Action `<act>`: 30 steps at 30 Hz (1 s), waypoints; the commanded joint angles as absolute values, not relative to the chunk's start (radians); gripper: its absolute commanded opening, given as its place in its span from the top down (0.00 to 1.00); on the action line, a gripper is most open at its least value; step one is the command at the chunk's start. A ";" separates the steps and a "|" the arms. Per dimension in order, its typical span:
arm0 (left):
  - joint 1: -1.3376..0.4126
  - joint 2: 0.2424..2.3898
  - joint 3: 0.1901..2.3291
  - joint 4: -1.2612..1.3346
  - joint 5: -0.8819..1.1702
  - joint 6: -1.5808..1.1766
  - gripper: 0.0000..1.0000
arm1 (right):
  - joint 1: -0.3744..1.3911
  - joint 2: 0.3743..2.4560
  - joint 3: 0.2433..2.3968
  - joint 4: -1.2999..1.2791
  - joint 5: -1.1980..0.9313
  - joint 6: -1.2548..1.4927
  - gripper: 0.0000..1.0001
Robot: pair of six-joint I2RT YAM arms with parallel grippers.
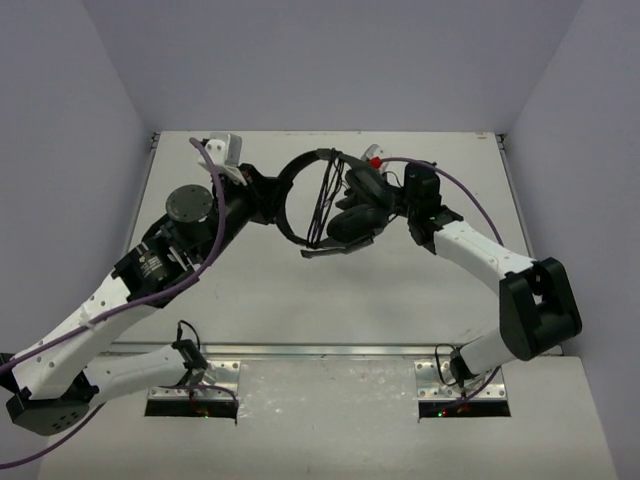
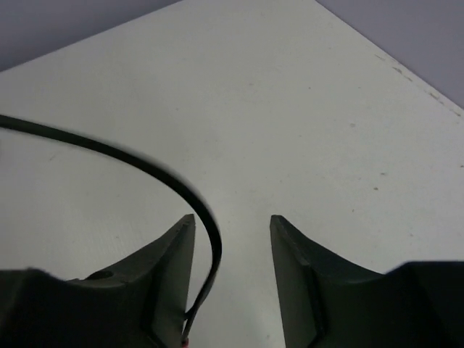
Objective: Wrap the headphones
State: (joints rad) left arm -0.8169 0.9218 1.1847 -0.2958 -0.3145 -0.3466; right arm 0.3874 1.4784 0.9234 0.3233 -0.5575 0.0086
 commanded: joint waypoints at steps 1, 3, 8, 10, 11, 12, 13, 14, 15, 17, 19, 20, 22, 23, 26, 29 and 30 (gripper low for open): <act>-0.825 0.949 1.311 -0.340 -0.368 -0.425 0.99 | 0.383 1.496 0.899 0.523 -0.689 0.167 0.57; -0.825 0.969 1.351 -0.356 -0.387 -0.446 1.00 | 0.383 1.499 0.878 0.567 -0.703 0.208 0.89; -0.825 1.011 1.405 -0.423 -0.588 -0.555 1.00 | 0.385 1.505 0.856 0.618 -0.712 0.270 0.99; -0.824 1.041 1.464 -0.463 -0.652 -0.601 1.00 | 0.397 1.506 0.833 0.638 -0.709 0.281 0.99; -0.822 1.060 1.492 -0.477 -0.722 -0.612 1.00 | 0.405 1.500 0.818 0.638 -0.689 0.279 0.99; -0.822 1.104 1.520 -0.488 -0.756 -0.617 1.00 | 0.426 1.494 0.781 0.638 -0.677 0.272 0.99; -0.821 1.130 1.582 -0.508 -0.794 -0.621 1.00 | 0.439 1.482 0.760 0.640 -0.663 0.267 0.99; -0.792 1.158 1.618 -0.512 -0.807 -0.623 1.00 | 0.452 1.473 0.741 0.638 -0.619 0.253 0.99; -0.761 1.223 1.659 -0.543 -0.783 -0.624 1.00 | 0.481 1.465 0.703 0.634 -0.598 0.246 0.99; -0.621 1.335 1.791 -0.580 -0.619 -0.653 1.00 | 0.515 1.436 0.652 0.620 -0.527 0.224 0.99; -0.569 1.400 1.865 -0.617 -0.612 -0.663 1.00 | 0.561 1.407 0.629 0.597 -0.480 0.207 0.99; -0.562 1.448 1.920 -0.621 -0.624 -0.661 1.00 | 0.578 1.395 0.620 0.589 -0.462 0.198 0.99; -0.537 1.485 1.969 -0.643 -0.627 -0.673 1.00 | 0.635 1.364 0.594 0.556 -0.402 0.172 0.99; -0.519 1.518 2.005 -0.647 -0.650 -0.683 1.00 | 0.650 1.329 0.574 0.551 -0.387 0.170 0.99; -0.482 1.568 2.057 -0.682 -0.722 -0.702 1.00 | 0.719 1.240 0.552 0.514 -0.321 0.152 0.99; -0.448 1.633 2.088 -0.684 -0.770 -0.700 1.00 | 0.797 1.178 0.552 0.447 -0.267 0.120 0.99; -0.440 1.646 2.094 -0.681 -0.782 -0.695 0.99 | 0.837 1.142 0.560 0.419 -0.249 0.108 0.99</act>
